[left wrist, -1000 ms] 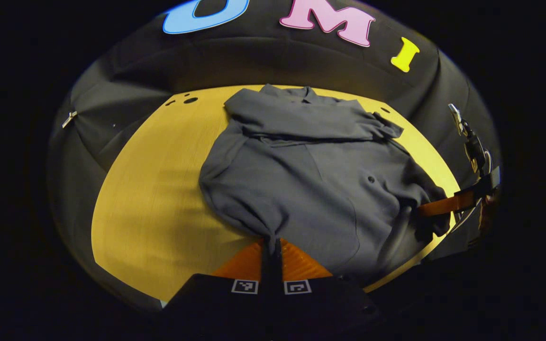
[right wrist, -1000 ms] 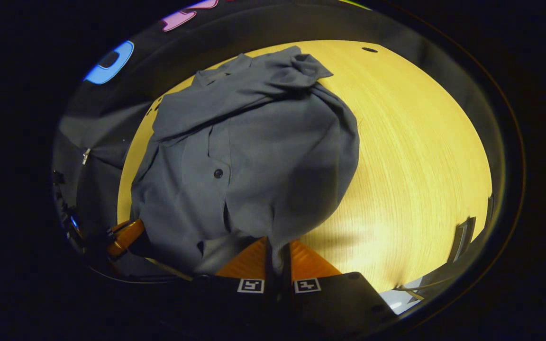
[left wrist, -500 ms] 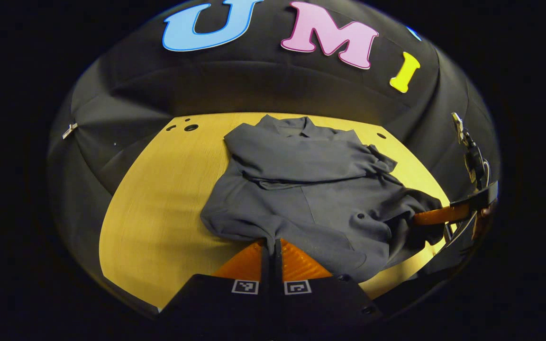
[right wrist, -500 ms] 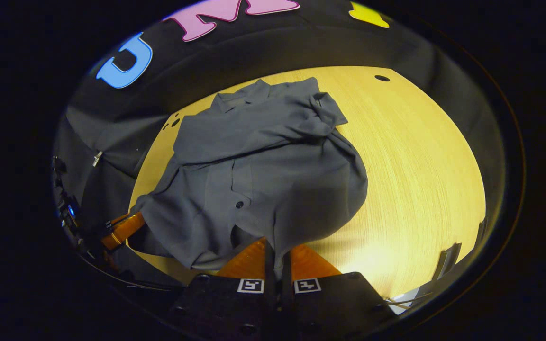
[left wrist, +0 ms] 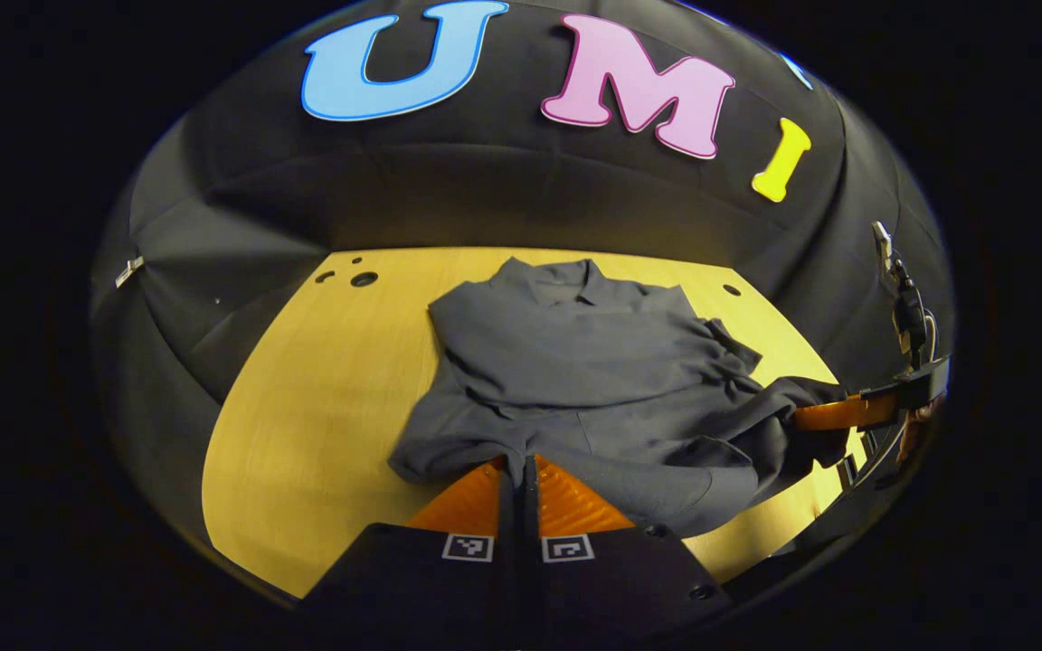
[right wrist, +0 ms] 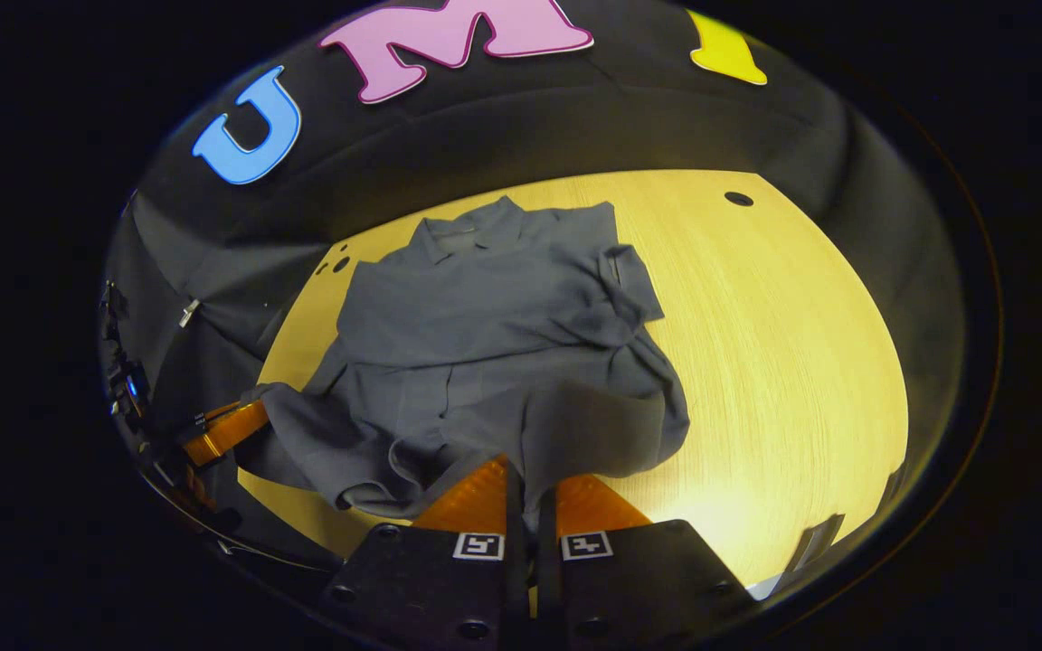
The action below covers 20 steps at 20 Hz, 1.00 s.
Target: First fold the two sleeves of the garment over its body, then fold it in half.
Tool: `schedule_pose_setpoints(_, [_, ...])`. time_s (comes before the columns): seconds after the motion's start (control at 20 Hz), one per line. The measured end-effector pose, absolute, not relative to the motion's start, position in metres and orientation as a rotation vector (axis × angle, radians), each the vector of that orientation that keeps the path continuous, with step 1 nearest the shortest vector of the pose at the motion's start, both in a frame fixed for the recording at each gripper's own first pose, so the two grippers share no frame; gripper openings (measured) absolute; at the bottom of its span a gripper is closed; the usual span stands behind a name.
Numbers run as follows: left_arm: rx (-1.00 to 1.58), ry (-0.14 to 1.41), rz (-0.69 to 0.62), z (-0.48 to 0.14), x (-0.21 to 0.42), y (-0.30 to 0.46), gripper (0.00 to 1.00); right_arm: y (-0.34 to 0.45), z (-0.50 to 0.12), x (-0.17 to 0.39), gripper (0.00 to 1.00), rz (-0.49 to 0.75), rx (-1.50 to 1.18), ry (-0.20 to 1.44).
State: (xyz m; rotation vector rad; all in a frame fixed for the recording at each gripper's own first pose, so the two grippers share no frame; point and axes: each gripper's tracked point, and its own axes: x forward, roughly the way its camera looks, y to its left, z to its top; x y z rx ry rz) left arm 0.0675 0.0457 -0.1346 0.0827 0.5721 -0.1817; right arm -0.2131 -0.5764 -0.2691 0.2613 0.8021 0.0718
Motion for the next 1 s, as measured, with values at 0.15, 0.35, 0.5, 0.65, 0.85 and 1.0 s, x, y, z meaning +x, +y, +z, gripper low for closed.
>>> schedule_pose_setpoints(0.15, [0.103, 0.526, -0.180, -0.115, 0.088, 0.049, 0.05, -0.579, -0.253, -0.184, 0.08, 0.081, 0.247, 0.755])
schedule_pose_setpoints(0.35, [0.118, 0.478, -0.184, -0.092, 0.119, 0.042, 0.05, -0.583, -0.227, -0.146, 0.08, 0.084, 0.238, 0.681])
schedule_pose_setpoints(0.5, [0.123, 0.430, -0.187, -0.072, 0.144, 0.038, 0.05, -0.584, -0.216, -0.121, 0.08, 0.087, 0.224, 0.651])
schedule_pose_setpoints(0.65, [0.116, 0.395, -0.185, -0.054, 0.172, 0.033, 0.05, -0.589, -0.208, -0.097, 0.08, 0.095, 0.184, 0.627])
schedule_pose_setpoints(0.85, [0.136, 0.319, -0.176, -0.032, 0.213, 0.029, 0.05, -0.593, -0.191, -0.055, 0.08, 0.105, 0.150, 0.577])
schedule_pose_setpoints(1.0, [0.104, 0.307, -0.163, -0.031, 0.245, 0.028, 0.05, -0.594, -0.187, -0.024, 0.08, 0.106, 0.138, 0.554])
